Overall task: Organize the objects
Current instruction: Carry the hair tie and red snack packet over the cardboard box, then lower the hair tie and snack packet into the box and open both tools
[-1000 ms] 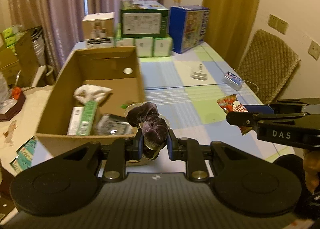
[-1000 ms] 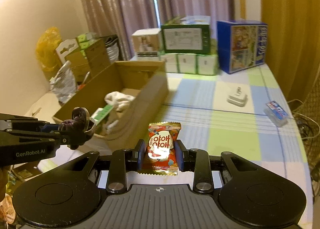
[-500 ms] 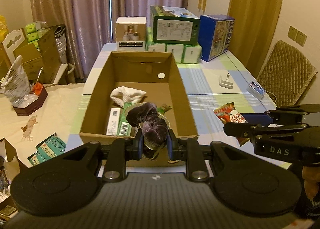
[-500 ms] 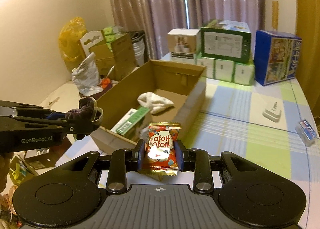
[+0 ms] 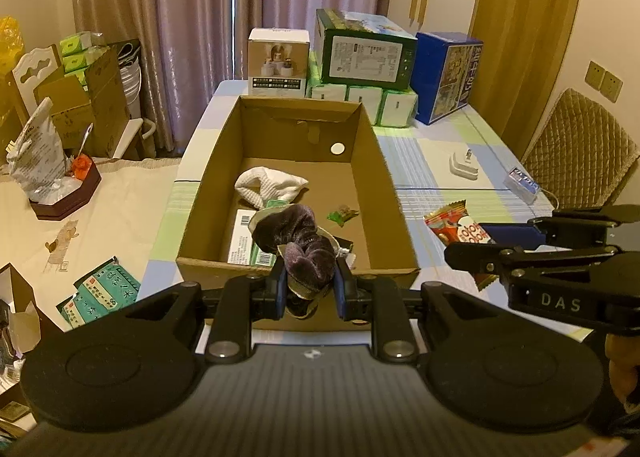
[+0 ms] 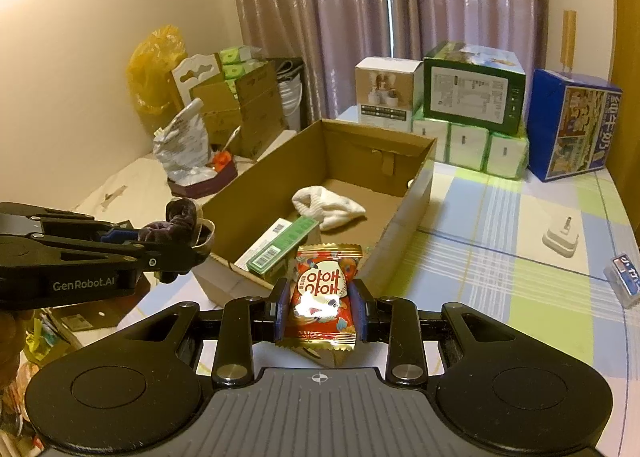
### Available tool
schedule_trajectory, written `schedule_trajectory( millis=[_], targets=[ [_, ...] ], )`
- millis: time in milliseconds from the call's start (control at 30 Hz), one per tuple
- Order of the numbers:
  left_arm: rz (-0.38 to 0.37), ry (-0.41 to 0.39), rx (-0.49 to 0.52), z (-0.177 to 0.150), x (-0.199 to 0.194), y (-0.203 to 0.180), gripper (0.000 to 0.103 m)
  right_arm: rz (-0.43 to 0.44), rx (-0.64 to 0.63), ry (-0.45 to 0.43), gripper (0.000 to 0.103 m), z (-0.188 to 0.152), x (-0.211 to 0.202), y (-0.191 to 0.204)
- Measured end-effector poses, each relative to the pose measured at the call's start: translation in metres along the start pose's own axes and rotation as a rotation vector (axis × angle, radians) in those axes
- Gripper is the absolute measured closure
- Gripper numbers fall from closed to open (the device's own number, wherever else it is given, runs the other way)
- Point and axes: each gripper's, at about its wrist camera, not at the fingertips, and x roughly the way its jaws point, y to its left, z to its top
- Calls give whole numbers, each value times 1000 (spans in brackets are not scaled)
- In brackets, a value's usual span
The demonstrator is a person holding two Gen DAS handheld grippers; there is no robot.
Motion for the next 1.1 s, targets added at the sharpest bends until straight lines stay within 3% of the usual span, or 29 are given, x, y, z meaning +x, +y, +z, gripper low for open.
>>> schedule_trajectory(
  millis=[633,1100],
  targets=[
    [4,45,68,59,64,40,84,5,27,15,74,56,70,-14],
    [-18,94,107,90,124,44,83,-16,75,33,74,72,111,-35]
  ],
)
